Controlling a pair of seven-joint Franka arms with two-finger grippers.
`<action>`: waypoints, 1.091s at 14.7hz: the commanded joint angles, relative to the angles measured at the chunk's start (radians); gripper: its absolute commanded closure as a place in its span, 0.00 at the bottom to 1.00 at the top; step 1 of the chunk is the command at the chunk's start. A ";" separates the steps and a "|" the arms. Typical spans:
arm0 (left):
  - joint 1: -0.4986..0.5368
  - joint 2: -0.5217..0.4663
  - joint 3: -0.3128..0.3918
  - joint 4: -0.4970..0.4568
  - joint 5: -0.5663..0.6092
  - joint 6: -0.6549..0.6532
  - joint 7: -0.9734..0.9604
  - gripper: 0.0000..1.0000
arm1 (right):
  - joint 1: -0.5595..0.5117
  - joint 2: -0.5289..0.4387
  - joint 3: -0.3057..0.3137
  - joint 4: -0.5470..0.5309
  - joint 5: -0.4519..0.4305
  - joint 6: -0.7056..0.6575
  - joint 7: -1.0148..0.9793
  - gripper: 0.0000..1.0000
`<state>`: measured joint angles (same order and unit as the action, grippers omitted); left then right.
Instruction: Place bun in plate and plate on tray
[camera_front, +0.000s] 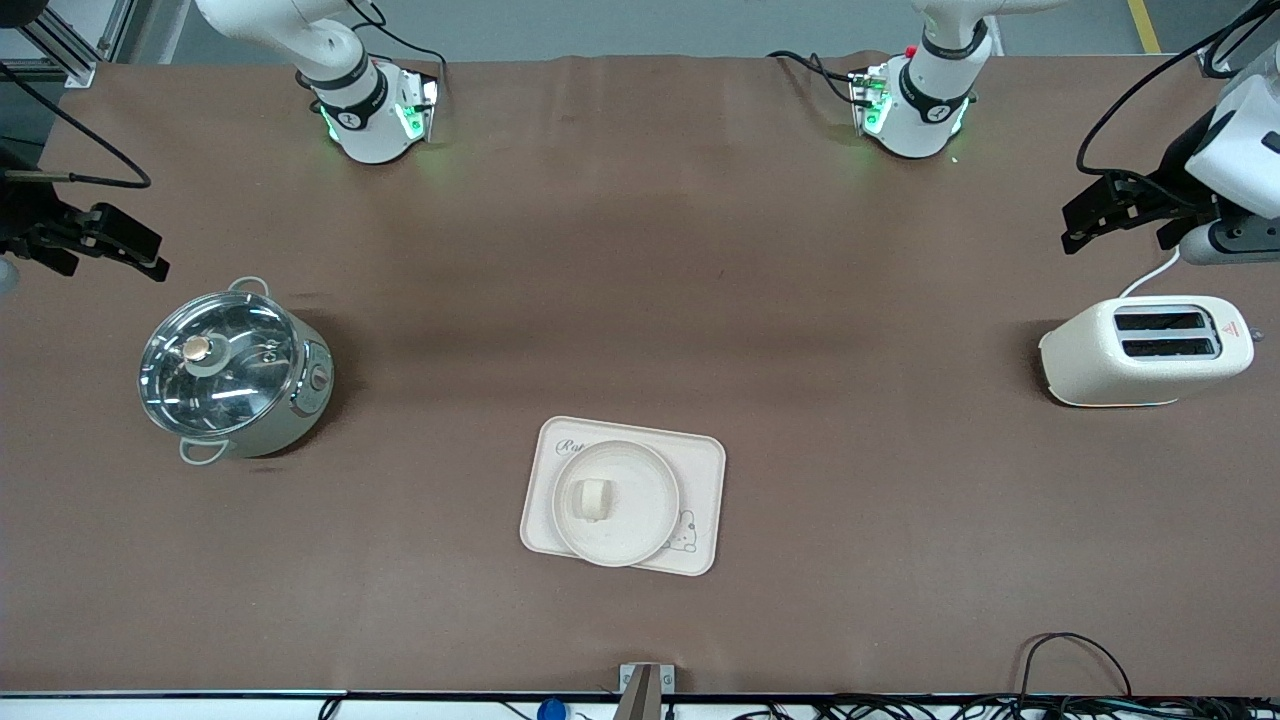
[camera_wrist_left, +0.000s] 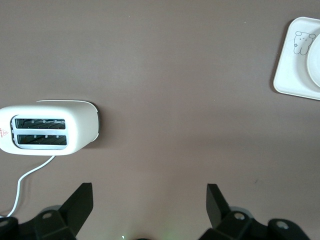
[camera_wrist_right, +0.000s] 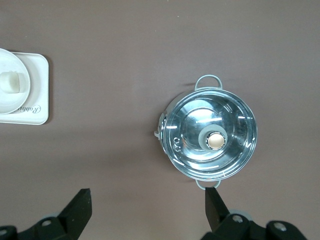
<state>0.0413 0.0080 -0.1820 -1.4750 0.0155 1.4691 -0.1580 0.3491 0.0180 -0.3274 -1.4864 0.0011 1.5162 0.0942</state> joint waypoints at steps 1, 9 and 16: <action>0.005 -0.025 -0.010 -0.019 -0.015 -0.006 0.018 0.00 | -0.227 -0.059 0.221 -0.054 -0.018 0.001 0.021 0.00; 0.003 -0.022 -0.019 -0.011 -0.011 -0.006 0.041 0.00 | -0.354 -0.199 0.335 -0.267 -0.010 0.101 0.018 0.00; 0.005 -0.014 -0.019 -0.008 0.000 -0.006 0.040 0.00 | -0.394 -0.196 0.353 -0.255 -0.009 0.113 0.012 0.00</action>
<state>0.0405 0.0078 -0.1962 -1.4750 0.0155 1.4691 -0.1361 -0.0297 -0.1511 -0.0016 -1.7184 0.0000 1.6195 0.0977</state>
